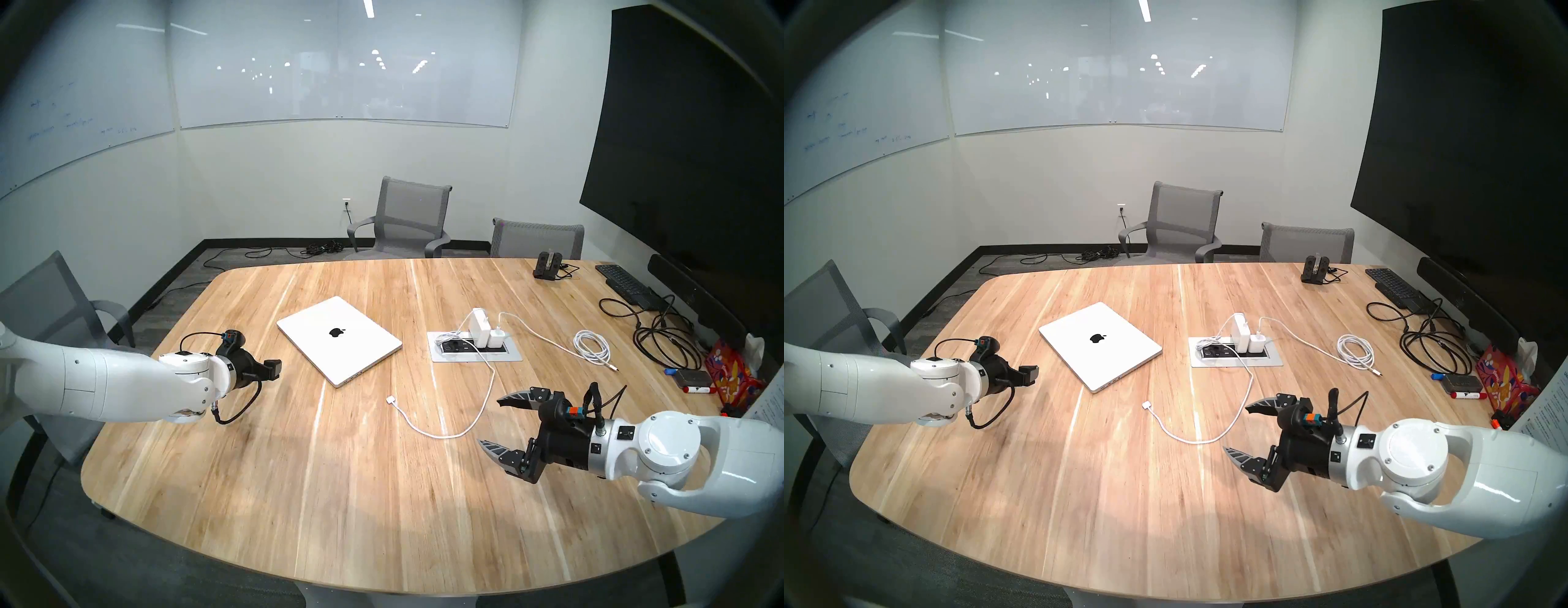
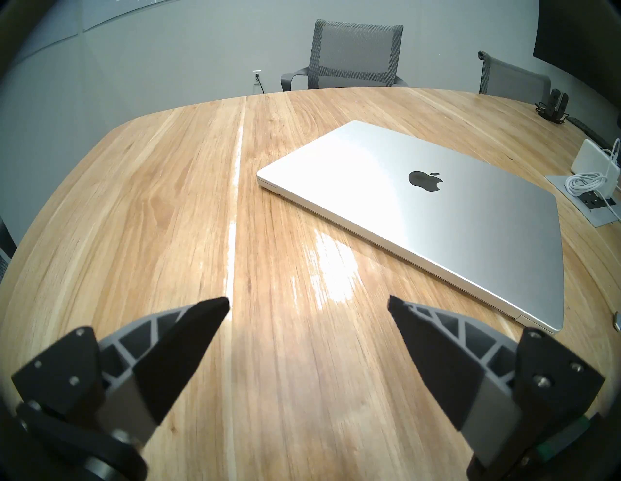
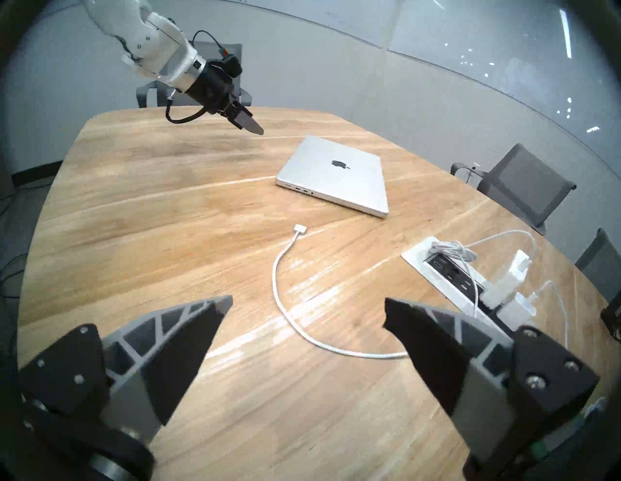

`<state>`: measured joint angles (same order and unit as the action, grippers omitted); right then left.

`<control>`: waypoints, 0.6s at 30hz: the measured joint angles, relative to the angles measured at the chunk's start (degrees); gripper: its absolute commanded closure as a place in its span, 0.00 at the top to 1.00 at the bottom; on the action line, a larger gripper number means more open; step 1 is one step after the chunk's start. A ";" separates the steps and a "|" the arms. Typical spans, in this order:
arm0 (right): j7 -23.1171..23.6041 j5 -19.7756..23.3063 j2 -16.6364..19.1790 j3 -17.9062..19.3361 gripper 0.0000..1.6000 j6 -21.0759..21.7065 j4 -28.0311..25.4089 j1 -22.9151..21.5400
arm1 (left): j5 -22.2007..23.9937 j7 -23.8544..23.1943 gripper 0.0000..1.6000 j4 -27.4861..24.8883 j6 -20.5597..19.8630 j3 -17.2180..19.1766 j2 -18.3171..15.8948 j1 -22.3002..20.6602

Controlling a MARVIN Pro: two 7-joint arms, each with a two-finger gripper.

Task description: Plug the charging cable into the port of a MacBook

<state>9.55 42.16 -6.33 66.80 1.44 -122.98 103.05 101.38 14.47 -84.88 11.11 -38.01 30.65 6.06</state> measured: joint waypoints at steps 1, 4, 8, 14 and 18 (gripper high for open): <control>0.57 0.10 0.01 0.09 1.00 0.45 0.01 -0.13 | 0.00 0.00 1.00 0.00 0.00 0.00 0.00 0.00; 4.20 0.52 -0.08 0.43 1.00 3.29 0.05 -1.24 | 0.00 0.00 1.00 0.00 0.00 0.00 0.00 0.00; 7.85 -0.05 -1.91 0.77 1.00 7.56 0.24 -3.17 | 0.01 0.00 1.00 0.00 0.00 -0.01 0.00 0.00; 9.83 -2.64 -6.04 -0.23 1.00 12.59 0.25 -6.35 | 0.01 0.00 1.00 0.00 0.00 -0.01 0.00 0.00; 10.57 -4.48 -8.59 -1.88 1.00 15.32 0.22 -8.41 | 0.01 0.00 1.00 0.00 0.00 -0.02 0.00 0.00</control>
<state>20.11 37.68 -14.92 64.92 16.76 -122.76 94.64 101.39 14.47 -84.89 11.11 -38.03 30.65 6.06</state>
